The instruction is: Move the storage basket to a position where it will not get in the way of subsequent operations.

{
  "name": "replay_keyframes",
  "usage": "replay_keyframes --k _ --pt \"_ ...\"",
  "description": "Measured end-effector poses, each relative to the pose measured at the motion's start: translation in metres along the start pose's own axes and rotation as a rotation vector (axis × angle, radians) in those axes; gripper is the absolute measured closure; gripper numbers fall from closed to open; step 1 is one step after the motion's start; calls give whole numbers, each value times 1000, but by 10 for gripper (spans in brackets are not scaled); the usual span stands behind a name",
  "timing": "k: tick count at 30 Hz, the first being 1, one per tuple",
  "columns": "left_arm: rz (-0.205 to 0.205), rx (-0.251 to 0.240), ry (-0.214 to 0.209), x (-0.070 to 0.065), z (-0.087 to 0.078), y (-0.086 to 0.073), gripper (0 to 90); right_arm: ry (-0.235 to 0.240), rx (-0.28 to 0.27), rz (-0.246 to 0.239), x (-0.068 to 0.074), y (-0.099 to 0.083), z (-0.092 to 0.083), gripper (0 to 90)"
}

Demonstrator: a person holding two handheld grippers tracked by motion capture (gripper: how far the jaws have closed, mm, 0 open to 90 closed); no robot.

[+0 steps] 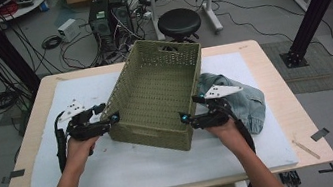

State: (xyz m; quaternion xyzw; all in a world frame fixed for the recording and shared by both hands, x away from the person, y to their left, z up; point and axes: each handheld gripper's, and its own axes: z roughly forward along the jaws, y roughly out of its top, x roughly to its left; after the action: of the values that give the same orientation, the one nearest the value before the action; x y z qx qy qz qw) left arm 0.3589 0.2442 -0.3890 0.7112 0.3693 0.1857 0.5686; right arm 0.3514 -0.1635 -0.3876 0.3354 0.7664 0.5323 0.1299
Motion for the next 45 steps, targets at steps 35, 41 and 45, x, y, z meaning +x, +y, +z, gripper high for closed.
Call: replay_keyframes --k 35,41,45 --pt "-65 -29 150 -8 -39 -1 258 61 28 2 -15 17 29 238" --pt "-73 19 85 -12 -24 -4 291 71 28 0 -10 13 26 233" --pt "-89 7 102 -14 -25 -7 296 77 31 -7 -12 15 29 222"
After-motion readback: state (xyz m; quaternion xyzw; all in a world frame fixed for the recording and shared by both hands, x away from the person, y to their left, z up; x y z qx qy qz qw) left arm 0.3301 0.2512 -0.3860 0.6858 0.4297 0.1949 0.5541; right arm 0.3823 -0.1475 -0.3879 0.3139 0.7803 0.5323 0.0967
